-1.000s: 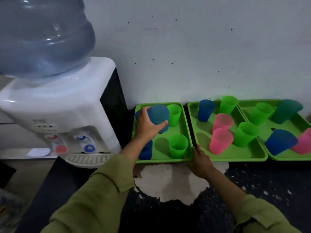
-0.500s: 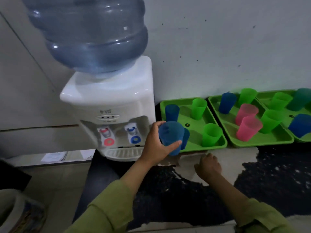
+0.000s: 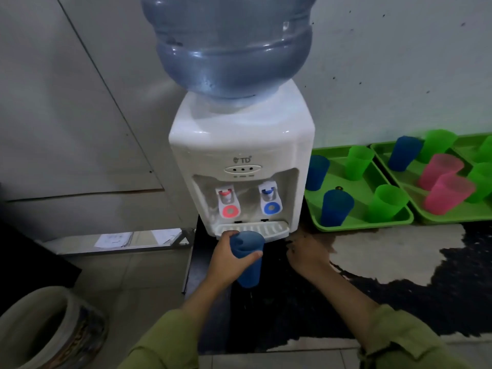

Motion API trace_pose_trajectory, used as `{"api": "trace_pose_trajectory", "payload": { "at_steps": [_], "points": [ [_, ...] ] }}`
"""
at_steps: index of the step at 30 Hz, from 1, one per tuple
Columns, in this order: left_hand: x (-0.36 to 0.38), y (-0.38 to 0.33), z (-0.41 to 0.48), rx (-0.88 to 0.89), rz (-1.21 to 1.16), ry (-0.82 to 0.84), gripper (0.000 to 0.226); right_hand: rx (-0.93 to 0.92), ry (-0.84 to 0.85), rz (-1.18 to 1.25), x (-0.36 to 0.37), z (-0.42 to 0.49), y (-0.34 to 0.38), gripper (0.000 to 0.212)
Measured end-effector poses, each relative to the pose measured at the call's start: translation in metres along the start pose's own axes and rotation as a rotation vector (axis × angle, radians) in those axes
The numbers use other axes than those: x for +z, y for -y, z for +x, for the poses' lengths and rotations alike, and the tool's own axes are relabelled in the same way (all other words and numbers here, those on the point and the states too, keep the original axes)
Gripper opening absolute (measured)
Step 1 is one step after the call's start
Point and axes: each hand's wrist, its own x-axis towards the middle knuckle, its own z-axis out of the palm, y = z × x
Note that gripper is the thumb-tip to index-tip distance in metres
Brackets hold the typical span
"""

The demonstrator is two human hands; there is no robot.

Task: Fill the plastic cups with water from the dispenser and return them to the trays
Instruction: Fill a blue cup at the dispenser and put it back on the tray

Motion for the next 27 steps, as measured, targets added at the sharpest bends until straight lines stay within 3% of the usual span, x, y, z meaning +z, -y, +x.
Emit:
{"api": "trace_pose_trajectory", "payload": {
  "at_steps": [9, 20, 27],
  "points": [
    [-0.030, -0.010, 0.033, -0.027, -0.122, -0.114, 0.058, -0.085, -0.002, 0.068, 0.011, 0.010, 0.033, 0.029],
    [-0.041, -0.024, 0.052, 0.120, -0.102, -0.063, 0.062, -0.292, 0.109, 0.527, 0.031, 0.019, 0.070, 0.088],
    [-0.052, -0.016, 0.058, 0.134, -0.089, 0.028, 0.066, -0.138, 0.072, 0.753, 0.038, 0.037, 0.100, 0.082]
  ]
}}
